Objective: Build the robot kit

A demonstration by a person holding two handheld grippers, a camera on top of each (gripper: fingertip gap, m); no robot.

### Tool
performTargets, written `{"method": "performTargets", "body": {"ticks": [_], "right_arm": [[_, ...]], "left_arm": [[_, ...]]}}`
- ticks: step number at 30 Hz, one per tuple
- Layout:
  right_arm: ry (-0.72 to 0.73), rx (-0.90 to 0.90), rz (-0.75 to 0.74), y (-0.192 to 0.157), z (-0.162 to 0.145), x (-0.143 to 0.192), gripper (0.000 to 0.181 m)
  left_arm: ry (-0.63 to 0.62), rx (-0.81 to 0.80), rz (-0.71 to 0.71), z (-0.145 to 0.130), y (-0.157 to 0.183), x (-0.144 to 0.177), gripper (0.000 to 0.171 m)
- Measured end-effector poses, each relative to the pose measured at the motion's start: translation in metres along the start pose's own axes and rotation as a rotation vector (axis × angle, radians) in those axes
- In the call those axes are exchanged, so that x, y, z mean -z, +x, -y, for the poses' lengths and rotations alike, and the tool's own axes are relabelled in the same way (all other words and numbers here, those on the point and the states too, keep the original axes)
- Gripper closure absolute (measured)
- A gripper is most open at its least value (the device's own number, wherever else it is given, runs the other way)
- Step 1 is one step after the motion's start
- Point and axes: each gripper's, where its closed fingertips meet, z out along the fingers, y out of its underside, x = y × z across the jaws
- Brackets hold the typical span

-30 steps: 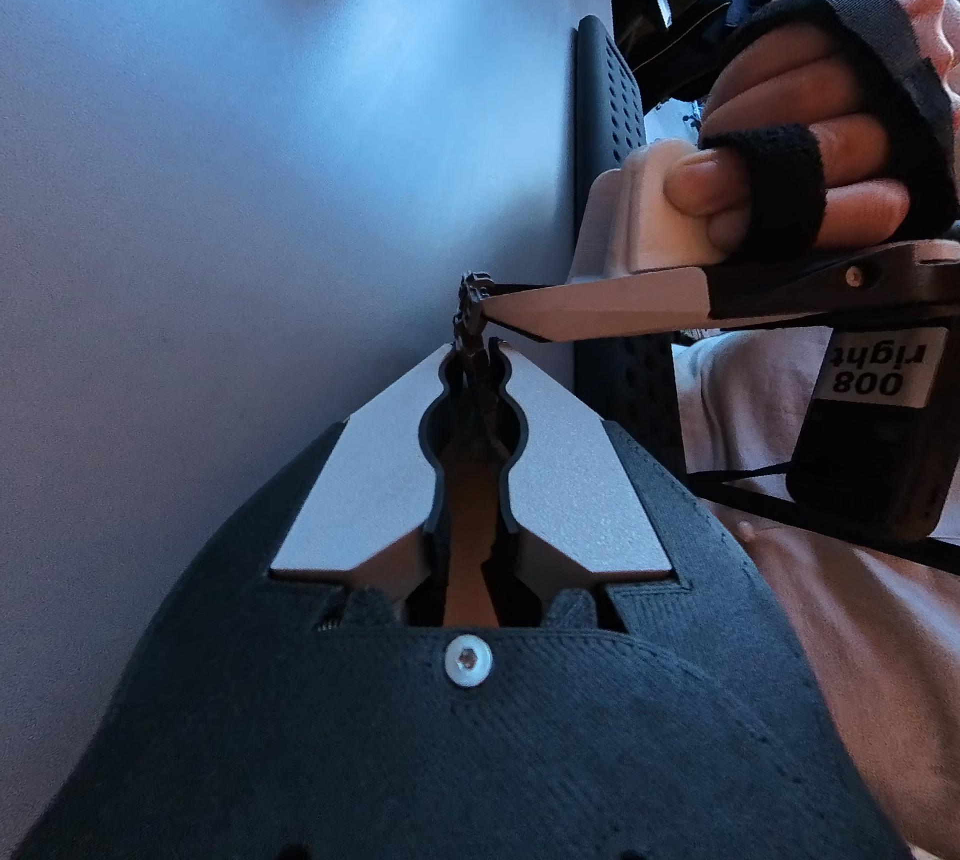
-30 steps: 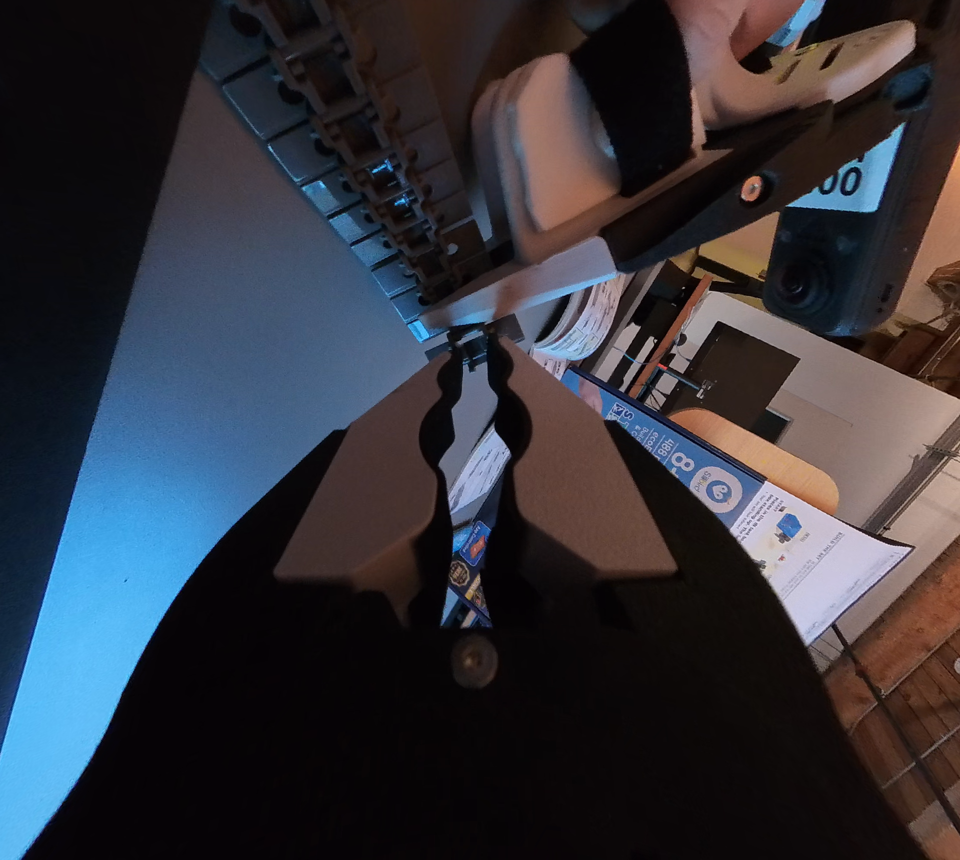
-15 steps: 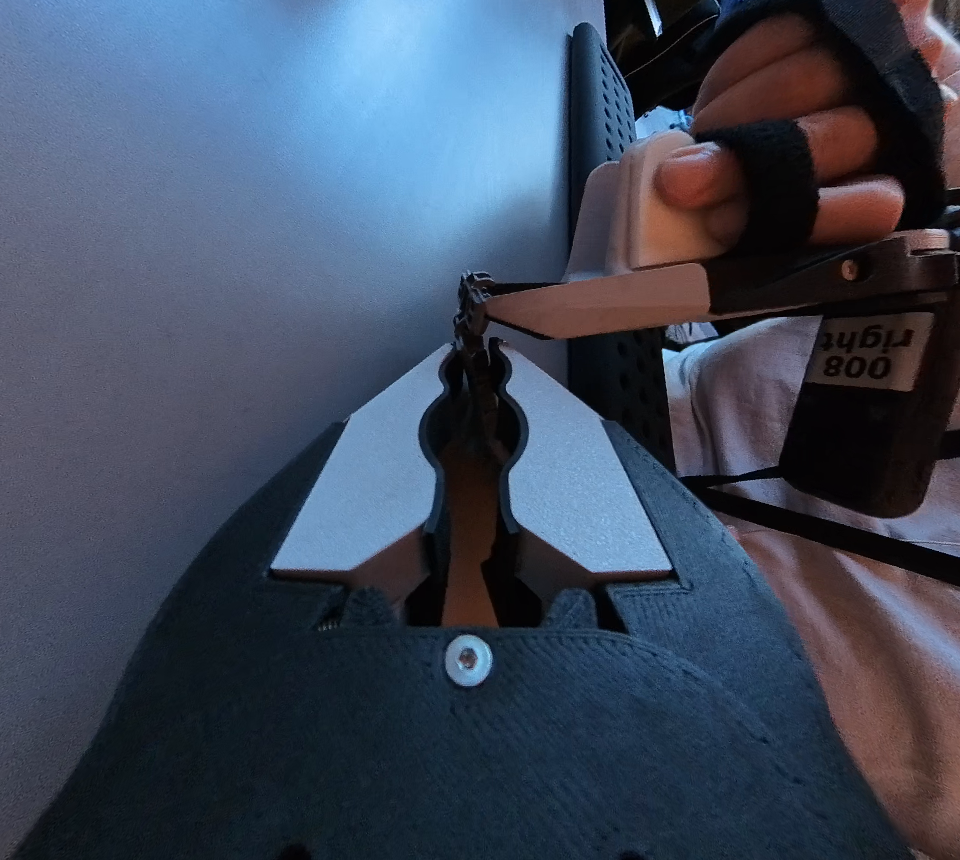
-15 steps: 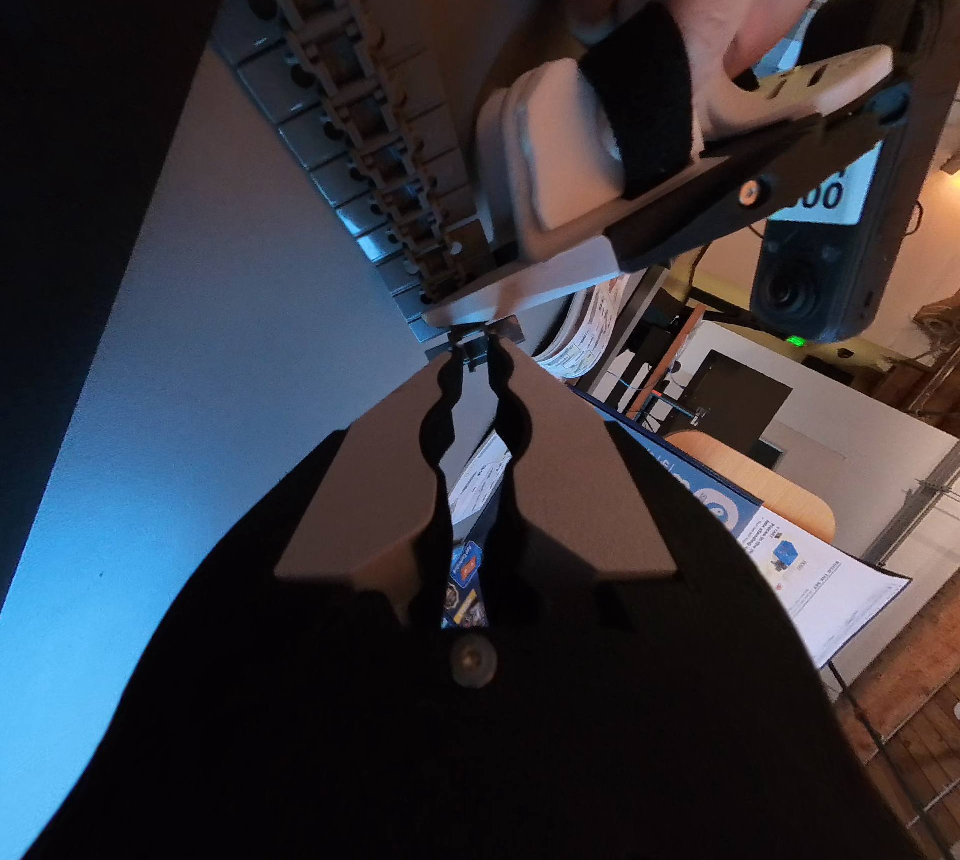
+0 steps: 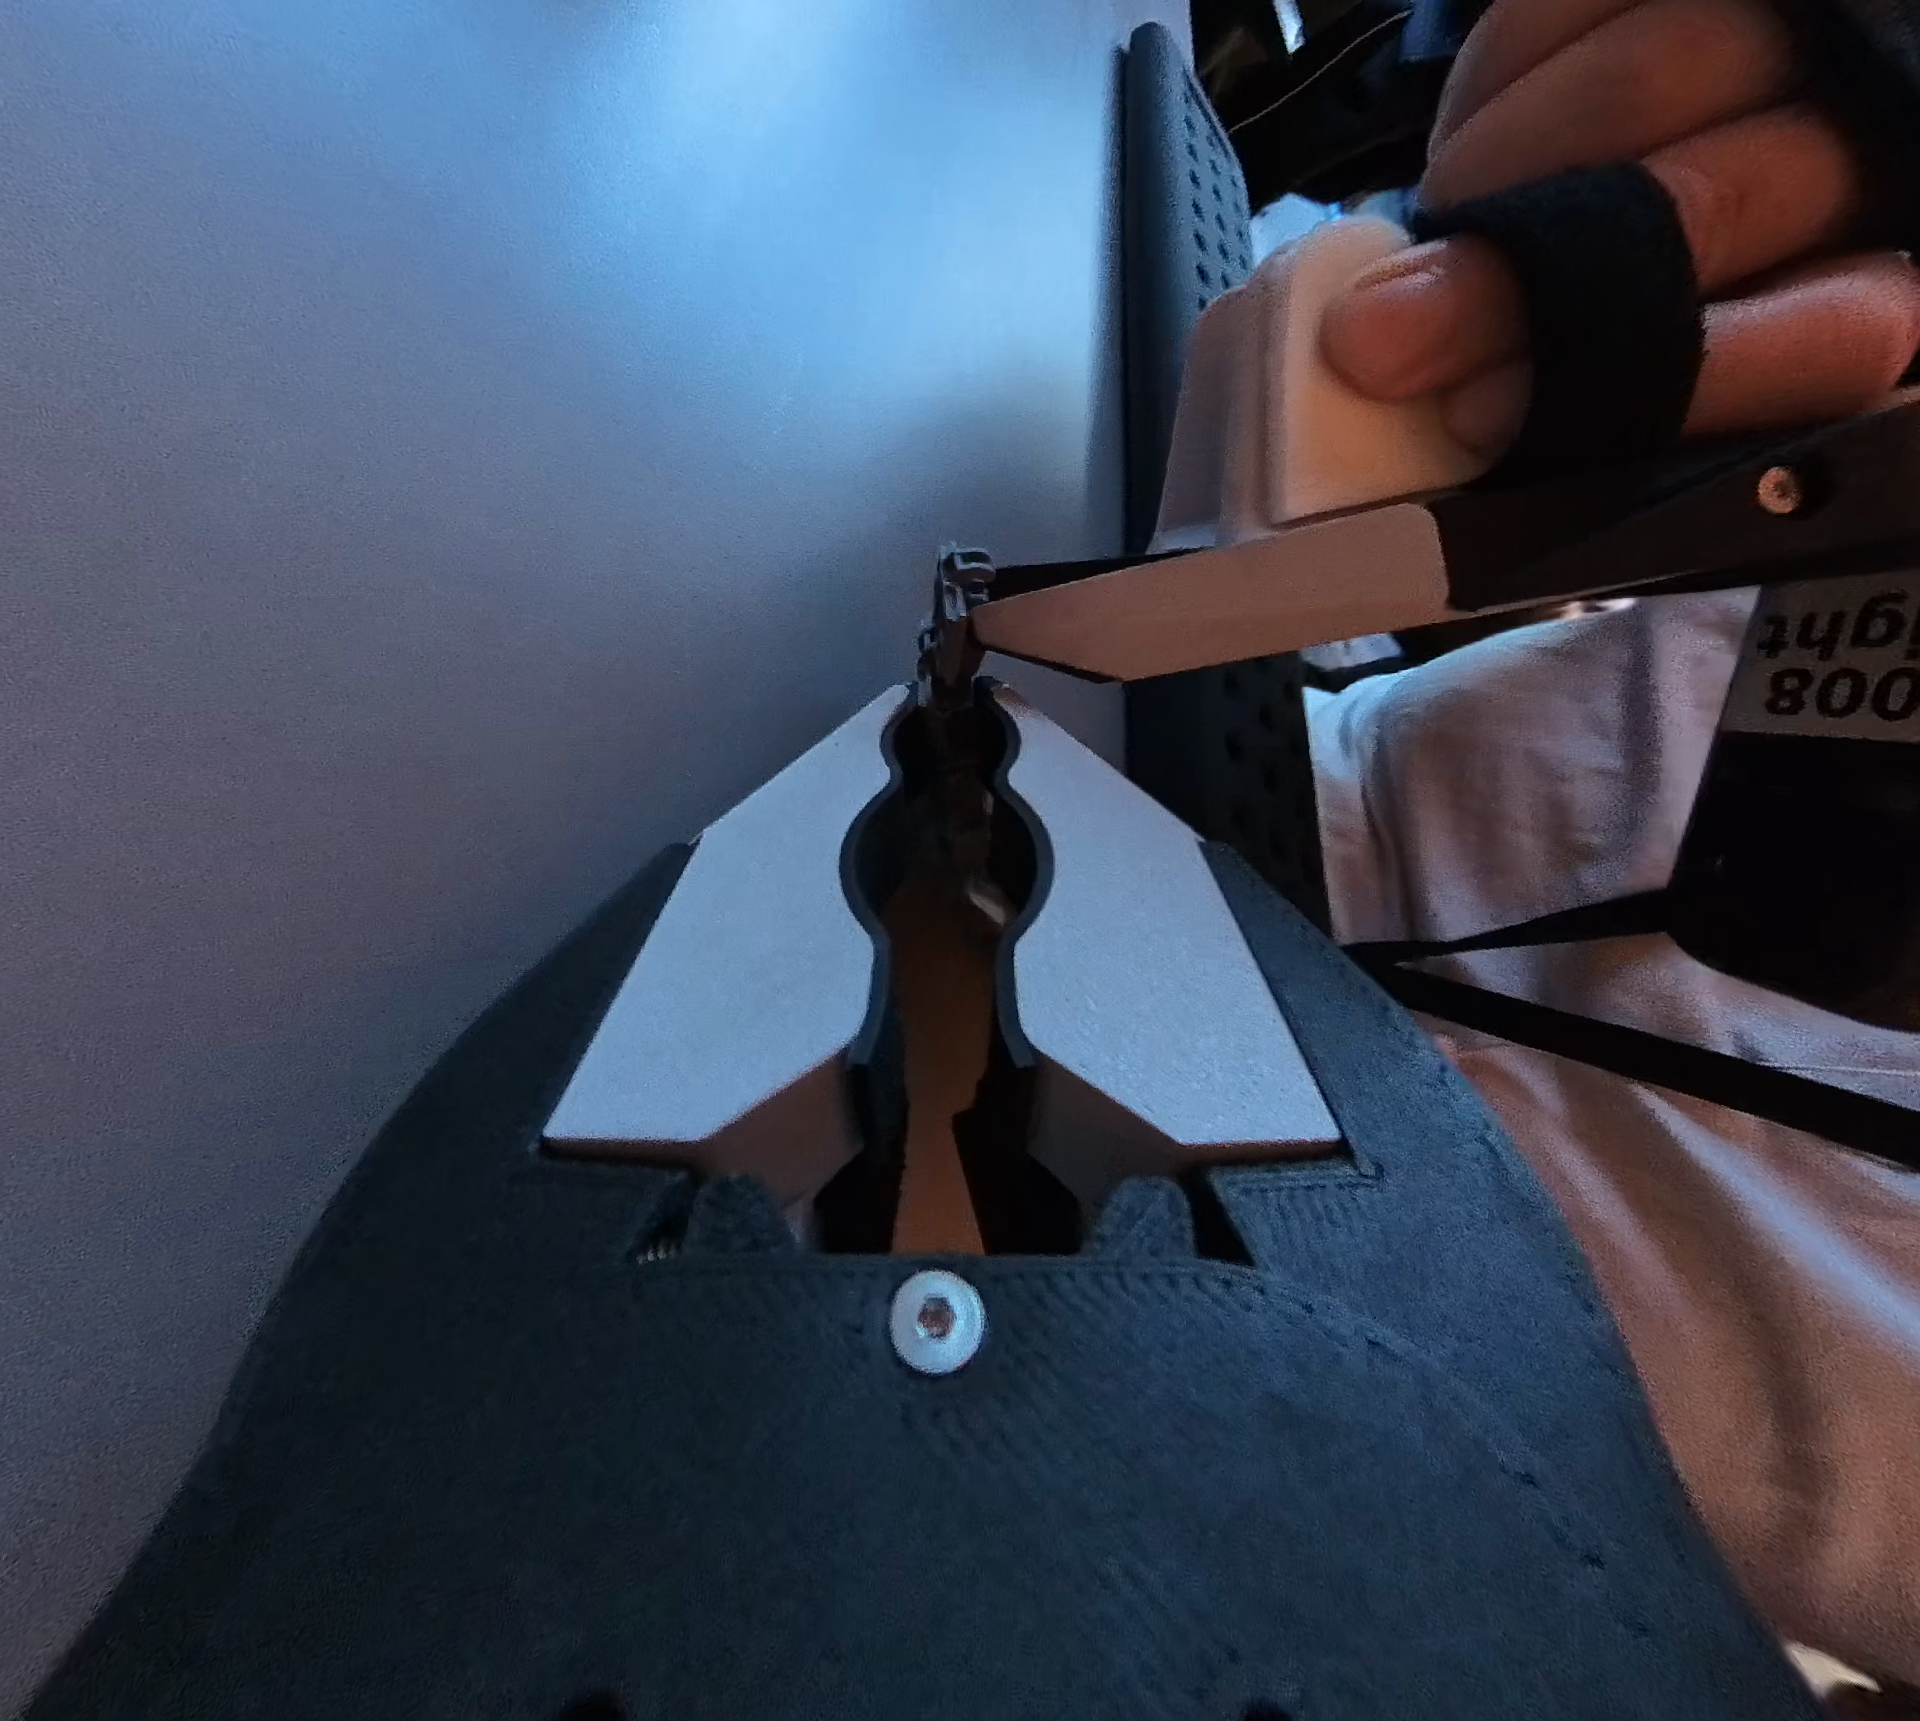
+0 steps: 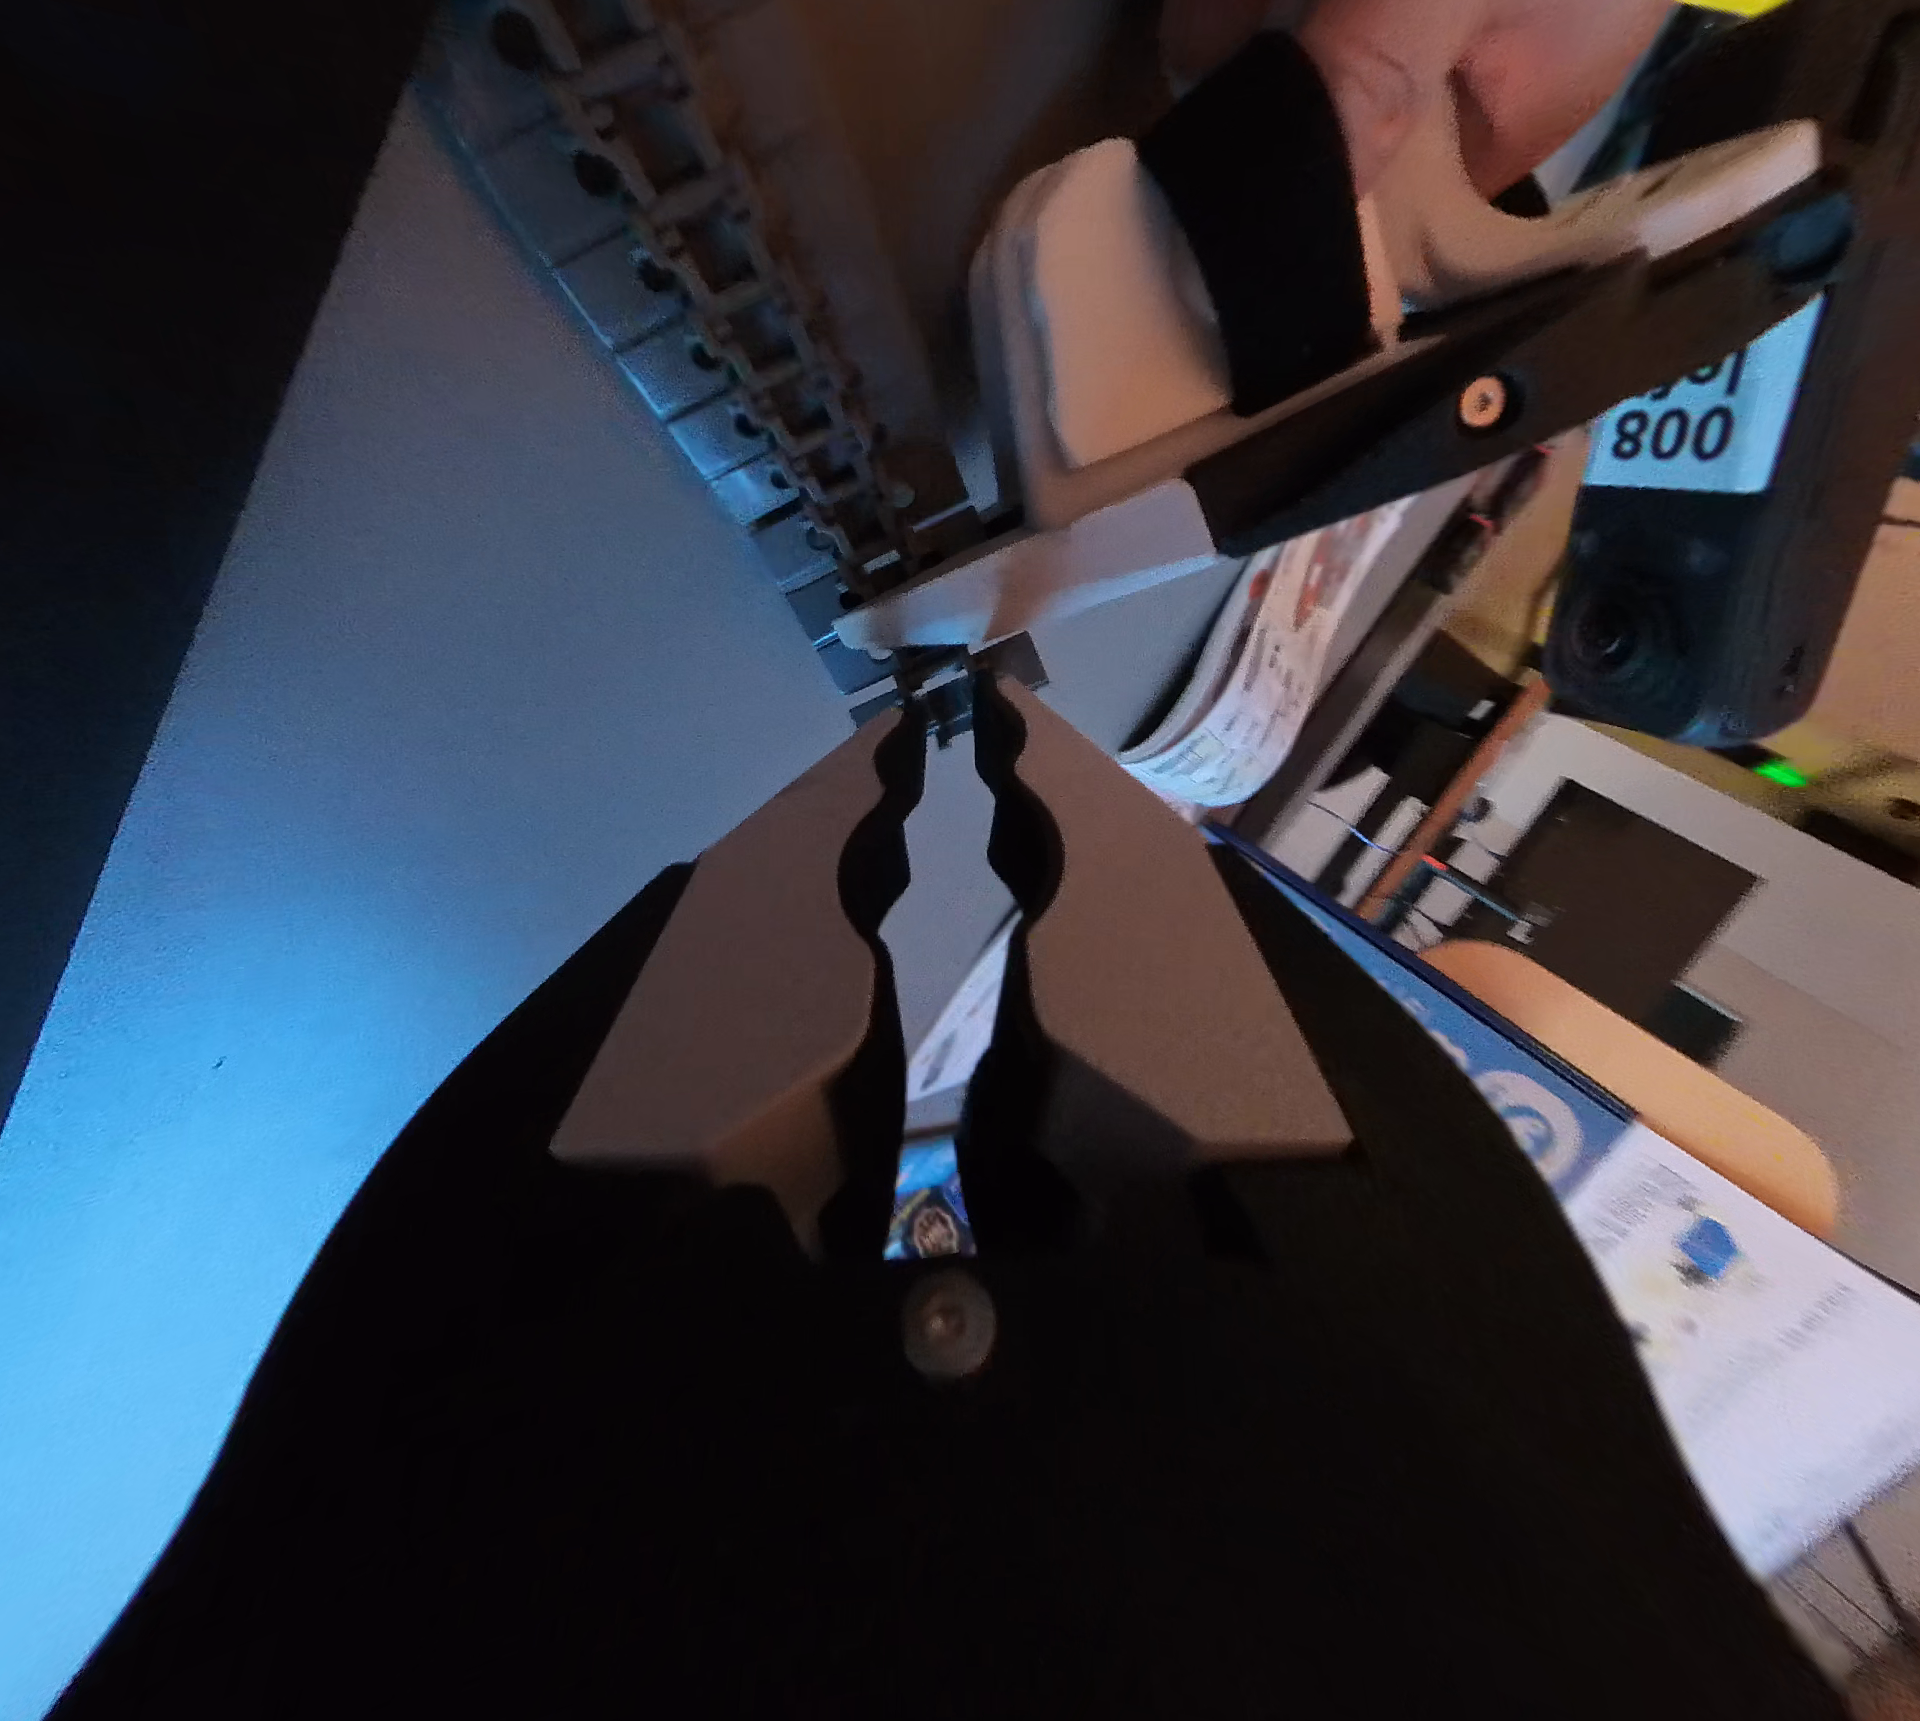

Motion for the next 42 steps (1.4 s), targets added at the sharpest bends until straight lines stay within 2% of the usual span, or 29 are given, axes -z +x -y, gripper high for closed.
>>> {"method": "performTargets", "body": {"ticks": [5,9,19,28,42], "right_arm": [[0.037,-0.002,0.058,0.0024,-0.0004,-0.0009,0.175],[0.012,0.038,0.041,0.0016,0.0001,-0.0019,0.175],[0.06,-0.114,0.01,0.0016,0.0004,-0.0039,0.175],[0.034,-0.016,0.037,0.0003,0.002,-0.0062,0.176],[0.027,0.015,0.069,-0.0004,0.0034,-0.0068,0.176]], "left_arm": [[0.008,0.036,-0.035,0.0014,0.0011,0.0016,0.165],[0.0,0.035,-0.023,0.0007,-0.0002,0.001,0.165],[-0.008,0.03,-0.002,-0.0002,-0.0022,0.0003,0.165],[-0.024,0.01,0.025,-0.0022,-0.0041,-0.001,0.165],[-0.033,-0.01,0.035,-0.0034,-0.0044,-0.0021,0.165]]}}
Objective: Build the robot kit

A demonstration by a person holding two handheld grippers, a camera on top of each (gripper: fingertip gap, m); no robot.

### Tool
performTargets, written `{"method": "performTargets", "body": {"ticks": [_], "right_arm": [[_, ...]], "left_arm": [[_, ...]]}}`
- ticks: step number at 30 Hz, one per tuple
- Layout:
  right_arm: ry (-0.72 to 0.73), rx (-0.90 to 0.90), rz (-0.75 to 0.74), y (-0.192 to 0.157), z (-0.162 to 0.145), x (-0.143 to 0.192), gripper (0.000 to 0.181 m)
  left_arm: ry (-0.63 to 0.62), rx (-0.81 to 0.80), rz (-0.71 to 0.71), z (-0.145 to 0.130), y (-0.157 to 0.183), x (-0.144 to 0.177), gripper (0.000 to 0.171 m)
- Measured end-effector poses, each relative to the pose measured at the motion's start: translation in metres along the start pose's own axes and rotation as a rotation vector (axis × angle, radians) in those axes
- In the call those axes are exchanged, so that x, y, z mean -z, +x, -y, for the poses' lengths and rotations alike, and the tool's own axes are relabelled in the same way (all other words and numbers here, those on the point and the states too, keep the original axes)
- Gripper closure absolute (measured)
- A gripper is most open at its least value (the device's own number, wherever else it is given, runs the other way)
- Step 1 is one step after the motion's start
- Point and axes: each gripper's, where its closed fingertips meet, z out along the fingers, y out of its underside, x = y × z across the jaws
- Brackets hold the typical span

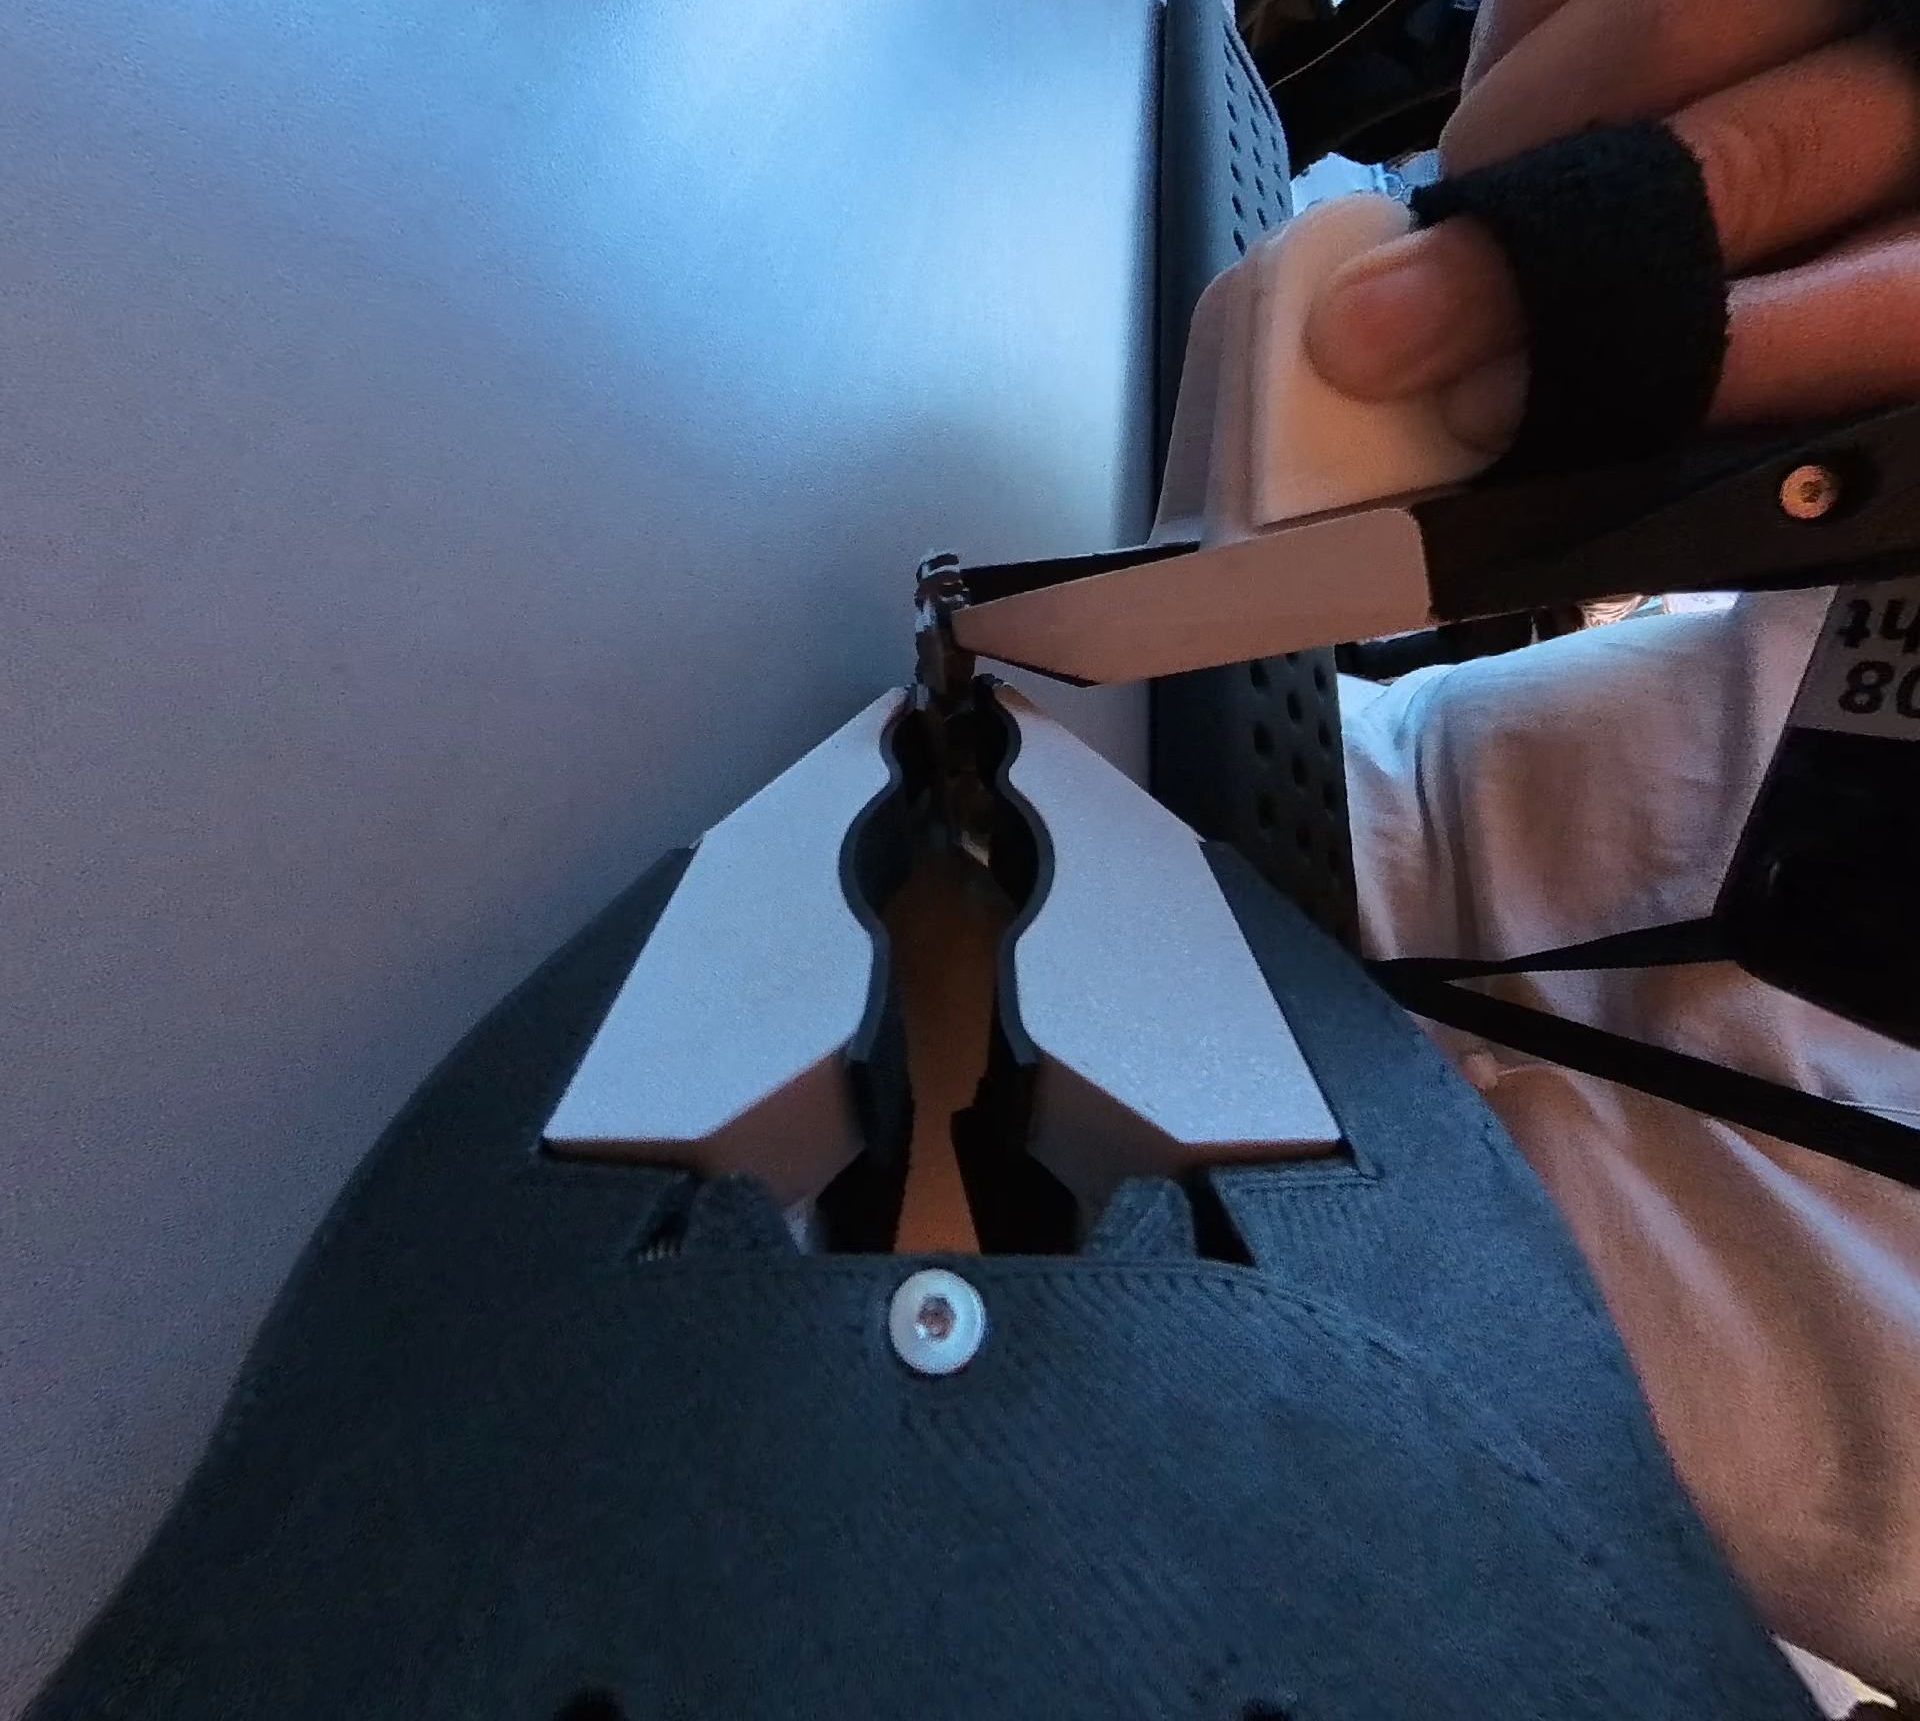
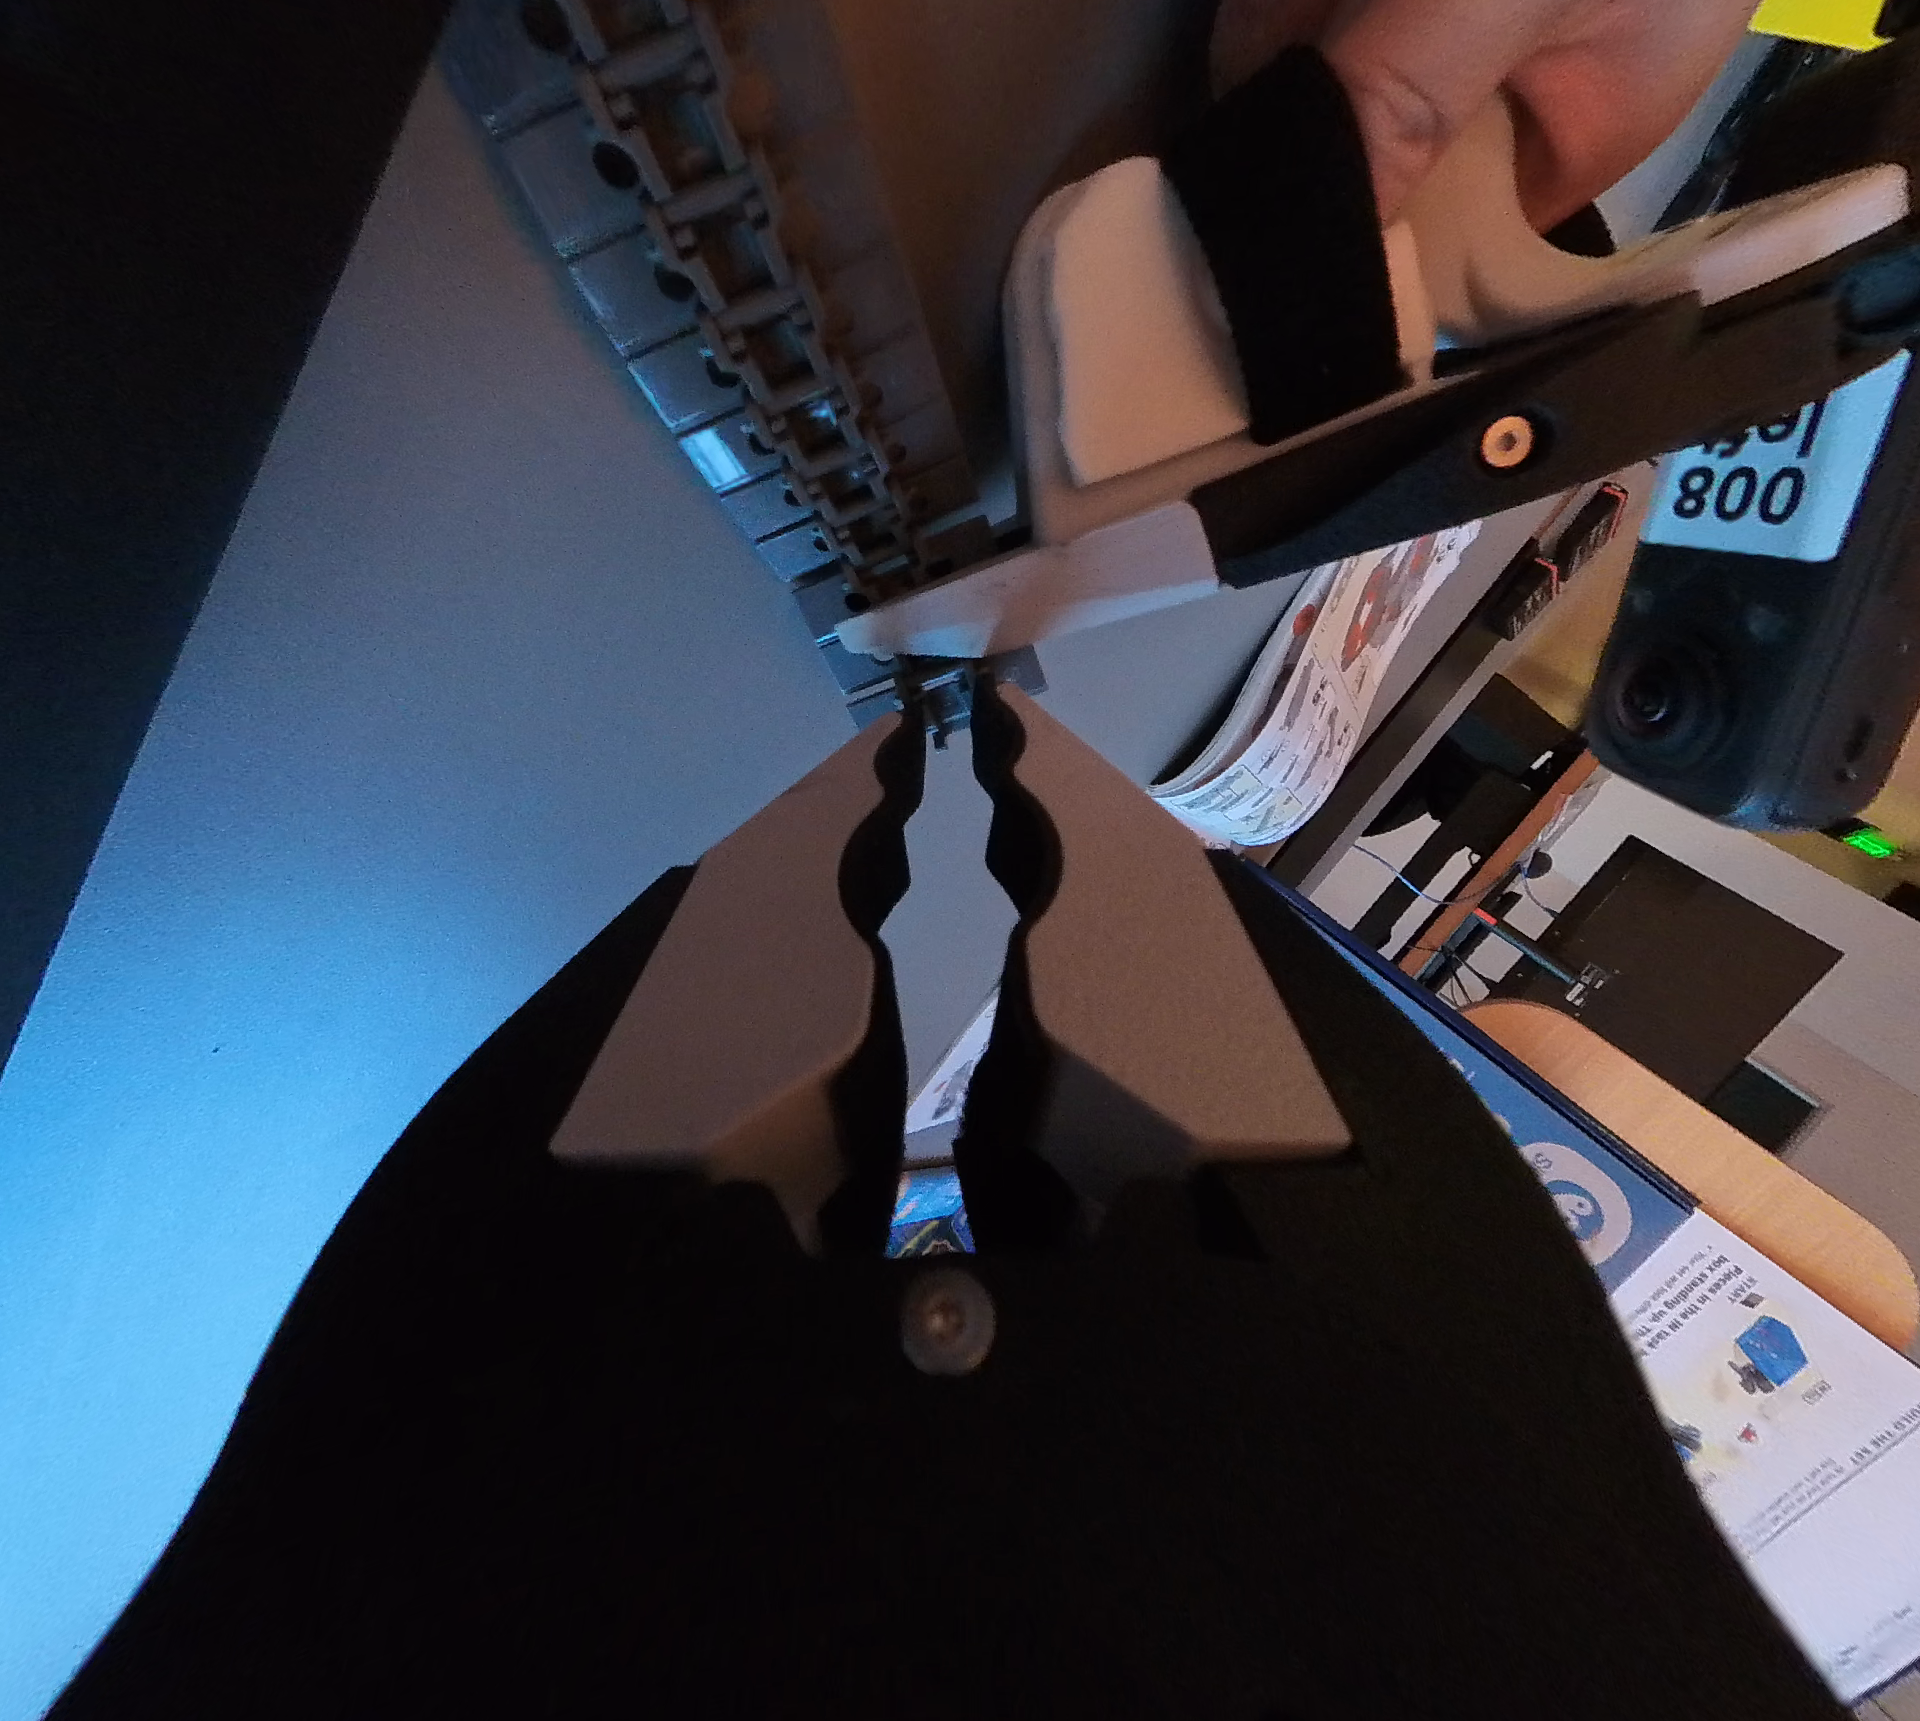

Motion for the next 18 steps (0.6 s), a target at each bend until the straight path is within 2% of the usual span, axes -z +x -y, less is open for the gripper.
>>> {"method": "performTargets", "body": {"ticks": [11,18], "right_arm": [[-0.014,-0.073,-0.058,-0.0013,-0.0002,0.0007,0.176],[0.007,-0.261,-0.147,-0.0021,-0.0018,0.0017,0.176]], "left_arm": [[-0.002,-0.009,0.009,-0.0003,-0.0002,-0.0009,0.166],[0.004,-0.011,0.016,0.0004,-0.0005,-0.0011,0.166]]}}
